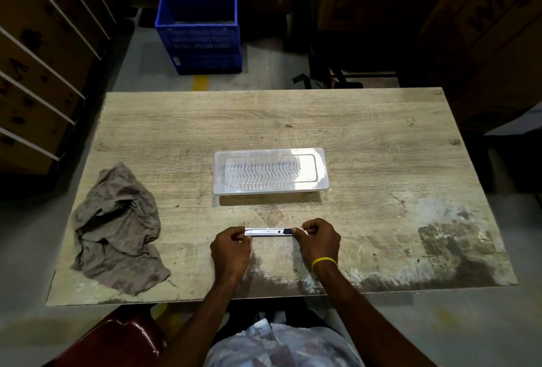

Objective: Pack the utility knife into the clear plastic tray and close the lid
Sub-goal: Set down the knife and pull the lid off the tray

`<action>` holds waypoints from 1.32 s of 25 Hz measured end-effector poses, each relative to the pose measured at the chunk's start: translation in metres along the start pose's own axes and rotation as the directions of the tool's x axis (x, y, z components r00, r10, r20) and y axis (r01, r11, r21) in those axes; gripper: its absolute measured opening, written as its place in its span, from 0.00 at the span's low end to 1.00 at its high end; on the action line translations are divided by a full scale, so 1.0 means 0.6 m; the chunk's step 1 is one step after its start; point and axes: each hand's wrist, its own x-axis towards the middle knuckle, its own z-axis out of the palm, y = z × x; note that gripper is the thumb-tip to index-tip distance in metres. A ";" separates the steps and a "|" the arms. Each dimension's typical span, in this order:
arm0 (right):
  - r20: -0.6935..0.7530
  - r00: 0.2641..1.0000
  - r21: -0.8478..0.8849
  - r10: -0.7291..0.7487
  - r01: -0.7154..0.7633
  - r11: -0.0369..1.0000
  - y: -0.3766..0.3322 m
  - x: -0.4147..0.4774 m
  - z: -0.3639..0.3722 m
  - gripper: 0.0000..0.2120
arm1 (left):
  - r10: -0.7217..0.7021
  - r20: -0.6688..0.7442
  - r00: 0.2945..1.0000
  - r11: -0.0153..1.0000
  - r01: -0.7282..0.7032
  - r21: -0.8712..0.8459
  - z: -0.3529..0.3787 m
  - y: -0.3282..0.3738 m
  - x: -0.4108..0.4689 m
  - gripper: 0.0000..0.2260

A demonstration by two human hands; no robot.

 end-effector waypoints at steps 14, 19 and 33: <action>-0.225 0.968 0.264 -0.111 0.170 0.949 -0.173 0.136 -0.120 0.11 | 0.285 -0.184 0.941 0.958 -0.287 0.018 -0.081 0.150 0.121 0.25; 0.153 0.979 0.108 -0.133 0.118 0.987 -0.215 0.198 -0.116 0.32 | 0.217 0.113 0.970 0.933 -0.240 0.267 -0.060 0.190 0.192 0.48; 0.219 0.973 -0.329 -0.070 0.141 0.934 -0.223 0.220 -0.108 0.30 | 0.115 0.136 0.984 0.910 -0.160 0.384 -0.057 0.154 0.196 0.51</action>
